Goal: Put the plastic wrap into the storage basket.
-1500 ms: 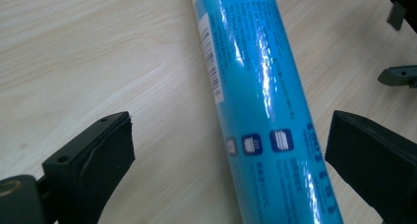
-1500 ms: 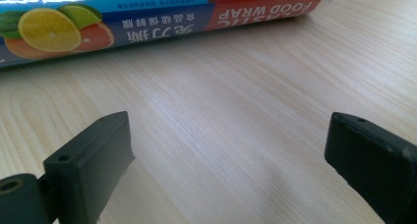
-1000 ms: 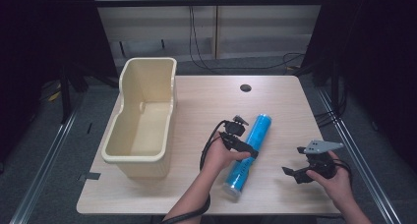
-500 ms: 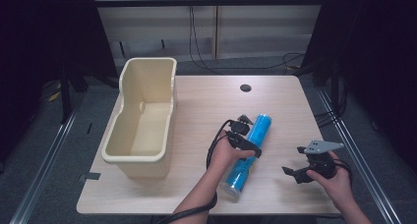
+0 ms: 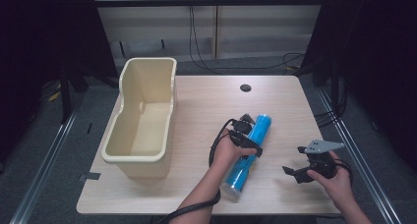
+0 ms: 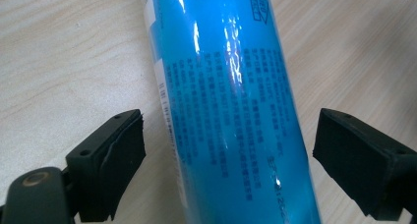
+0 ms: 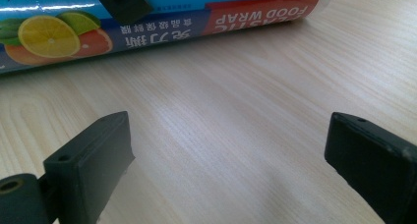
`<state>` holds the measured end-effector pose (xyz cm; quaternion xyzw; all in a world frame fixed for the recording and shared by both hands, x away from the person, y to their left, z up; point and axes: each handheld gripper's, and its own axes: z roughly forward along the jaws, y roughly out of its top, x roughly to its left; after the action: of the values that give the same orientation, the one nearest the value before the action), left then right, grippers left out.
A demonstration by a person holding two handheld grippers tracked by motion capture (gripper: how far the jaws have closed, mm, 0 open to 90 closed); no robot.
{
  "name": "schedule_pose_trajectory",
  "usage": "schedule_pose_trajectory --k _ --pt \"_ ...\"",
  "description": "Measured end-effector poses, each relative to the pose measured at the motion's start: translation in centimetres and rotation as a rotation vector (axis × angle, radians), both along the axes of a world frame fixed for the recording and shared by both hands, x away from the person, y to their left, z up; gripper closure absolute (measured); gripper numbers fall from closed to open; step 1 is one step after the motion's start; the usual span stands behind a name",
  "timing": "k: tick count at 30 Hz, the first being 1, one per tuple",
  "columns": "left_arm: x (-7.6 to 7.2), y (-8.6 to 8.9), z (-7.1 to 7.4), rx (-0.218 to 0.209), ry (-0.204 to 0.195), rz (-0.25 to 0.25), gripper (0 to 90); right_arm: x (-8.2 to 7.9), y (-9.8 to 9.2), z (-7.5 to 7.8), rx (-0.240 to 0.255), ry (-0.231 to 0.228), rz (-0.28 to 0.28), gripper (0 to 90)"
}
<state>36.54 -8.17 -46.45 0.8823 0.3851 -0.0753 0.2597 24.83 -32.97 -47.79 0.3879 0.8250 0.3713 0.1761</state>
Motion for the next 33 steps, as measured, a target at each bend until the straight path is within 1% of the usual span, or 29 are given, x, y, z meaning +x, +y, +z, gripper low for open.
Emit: schedule_pose_trajectory --k 2,3,4,5,7,9,11,13,15,16,18,19,20,21,22,25,26,27,28,31,32,33 --pt "0.0 -0.1 -0.1 0.011 0.008 0.016 12.6 0.0 0.0 0.0 -0.001 -0.002 0.000 3.7" --pt "0.1 0.0 -0.1 0.011 0.000 0.016 13.1 0.0 -0.1 0.0 0.001 0.002 -0.003 3.7" --pt "0.1 0.0 -0.1 0.008 0.001 0.016 13.4 0.0 -0.1 0.0 0.000 0.000 -0.005 3.7" --pt "0.2 0.0 -0.1 0.014 0.011 0.010 14.0 0.0 -0.1 0.0 -0.001 0.001 -0.006 3.7" --pt "0.3 0.0 -0.2 0.008 0.005 0.012 14.2 0.0 -0.1 0.0 -0.001 0.002 -0.006 3.7" --pt "0.3 -0.1 -0.3 0.009 0.004 0.024 13.9 0.0 -0.1 0.0 0.000 0.002 -0.005 3.7" --pt "0.3 0.0 -0.4 0.015 0.002 0.021 13.3 0.0 -0.1 0.0 0.001 0.003 0.001 3.7" --pt "0.3 -0.2 -0.6 0.005 0.012 0.026 14.5 0.0 -0.1 0.0 -0.002 0.000 -0.002 3.7" --pt "0.3 -0.2 -0.6 0.005 0.008 0.022 16.8 0.0 -0.1 0.0 -0.001 0.001 -0.005 3.7" --pt "0.3 -0.2 -0.7 -0.010 0.019 0.018 19.3 0.0 -0.1 0.1 -0.001 0.001 -0.006 3.7" --pt "0.3 -0.1 -0.7 -0.009 0.032 0.029 19.7 0.0 -0.1 0.1 0.000 0.001 -0.007 3.7" --pt "0.3 -0.1 -0.7 -0.009 0.032 0.029 20.9 0.0 -0.2 0.1 0.000 -0.001 -0.008 3.7" --pt "0.4 -0.1 -0.7 -0.011 0.061 0.053 21.6 0.0 -0.2 0.1 0.001 -0.002 -0.006 3.7" --pt "0.4 0.0 -0.6 -0.006 0.071 0.048 22.1 0.0 -0.2 0.1 0.001 -0.003 -0.005 3.8" --pt "0.4 0.1 -0.6 -0.010 0.080 0.065 23.1 0.0 -0.2 0.1 -0.001 -0.006 -0.006 3.8" --pt "0.6 0.2 -0.4 -0.006 0.087 0.070 25.2 0.0 -0.2 0.1 0.000 -0.008 -0.008 3.8" --pt "0.6 0.4 -0.1 0.005 0.084 0.076 25.9 0.0 -0.2 0.1 0.001 -0.010 -0.007 3.8" --pt "0.6 0.4 -0.1 0.005 0.084 0.076 26.4 0.0 -0.2 0.1 0.001 -0.010 -0.007 3.8" --pt "0.8 0.6 0.2 0.016 0.093 0.088 26.7 0.0 -0.2 0.1 0.002 -0.009 -0.008 3.8" --pt "0.9 0.7 0.3 0.019 0.092 0.086 26.6 0.0 -0.2 0.1 0.002 -0.009 -0.006 3.8" --pt "0.9 0.6 0.1 0.026 0.098 0.094 26.1 0.0 -0.1 0.1 -0.002 -0.011 -0.007 3.8" --pt "0.9 0.5 -0.1 0.032 0.104 0.089 25.2 0.0 -0.1 0.1 0.001 -0.010 -0.008 3.8"
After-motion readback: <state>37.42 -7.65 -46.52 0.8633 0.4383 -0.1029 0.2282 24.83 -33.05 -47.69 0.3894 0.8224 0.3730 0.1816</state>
